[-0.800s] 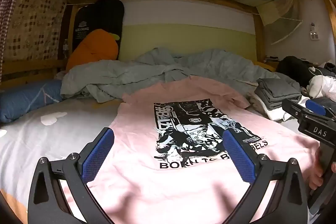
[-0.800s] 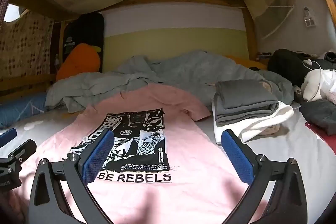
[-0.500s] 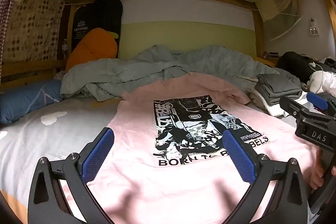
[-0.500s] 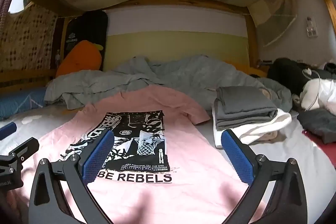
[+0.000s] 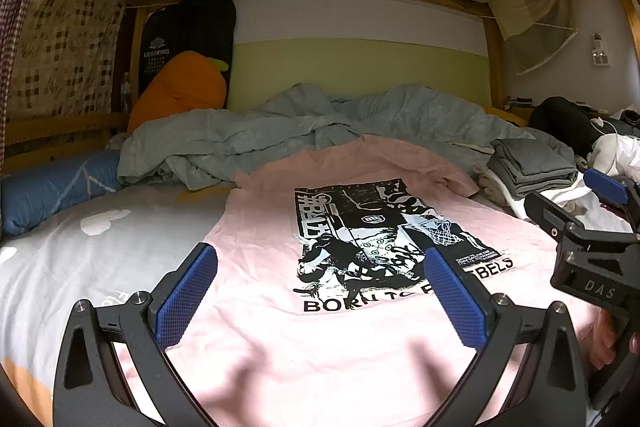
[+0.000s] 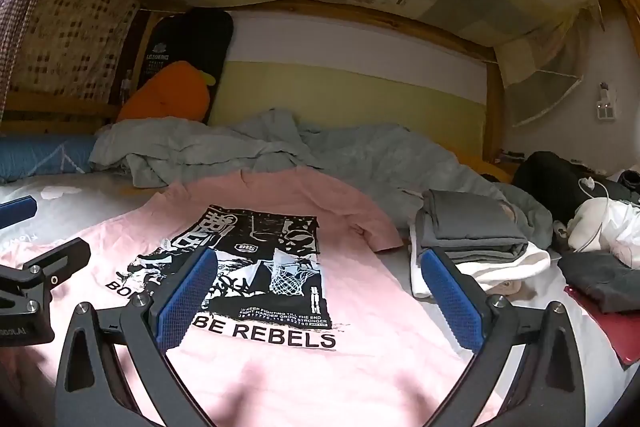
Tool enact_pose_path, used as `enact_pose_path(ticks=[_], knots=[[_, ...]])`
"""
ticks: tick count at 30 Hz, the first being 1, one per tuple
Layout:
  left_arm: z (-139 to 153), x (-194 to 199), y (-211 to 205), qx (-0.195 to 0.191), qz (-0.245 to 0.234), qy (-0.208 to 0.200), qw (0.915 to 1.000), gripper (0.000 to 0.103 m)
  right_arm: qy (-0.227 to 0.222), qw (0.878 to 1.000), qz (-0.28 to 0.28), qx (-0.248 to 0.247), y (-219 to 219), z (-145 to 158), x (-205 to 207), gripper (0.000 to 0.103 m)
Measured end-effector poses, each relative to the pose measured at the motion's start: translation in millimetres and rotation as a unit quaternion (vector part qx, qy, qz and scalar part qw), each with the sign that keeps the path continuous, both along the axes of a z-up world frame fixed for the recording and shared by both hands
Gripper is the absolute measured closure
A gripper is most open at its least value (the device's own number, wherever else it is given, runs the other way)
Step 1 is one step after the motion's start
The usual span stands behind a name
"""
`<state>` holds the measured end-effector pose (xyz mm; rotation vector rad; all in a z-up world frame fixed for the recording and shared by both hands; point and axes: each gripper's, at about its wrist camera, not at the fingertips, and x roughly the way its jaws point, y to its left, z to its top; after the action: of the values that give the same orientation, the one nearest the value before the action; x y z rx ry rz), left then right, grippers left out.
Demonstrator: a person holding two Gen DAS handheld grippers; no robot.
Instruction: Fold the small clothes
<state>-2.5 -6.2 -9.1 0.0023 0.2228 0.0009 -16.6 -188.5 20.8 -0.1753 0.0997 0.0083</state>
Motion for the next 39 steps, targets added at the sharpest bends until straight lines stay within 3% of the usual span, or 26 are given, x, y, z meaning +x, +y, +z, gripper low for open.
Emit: enact_pose_path(ticks=[20, 39], knots=[[0.9, 2.0, -2.1, 0.011, -0.004, 0.008, 0.9999, 0.000, 0.017, 1.000, -0.003, 0.001, -3.9, 0.3, 6.9, 0.001], [-1.3, 7.3, 6.1, -0.016, 0.001, 0.029, 0.9995, 0.000, 0.017, 1.000, -0.006, 0.008, -5.8, -0.7, 6.7, 0.001]])
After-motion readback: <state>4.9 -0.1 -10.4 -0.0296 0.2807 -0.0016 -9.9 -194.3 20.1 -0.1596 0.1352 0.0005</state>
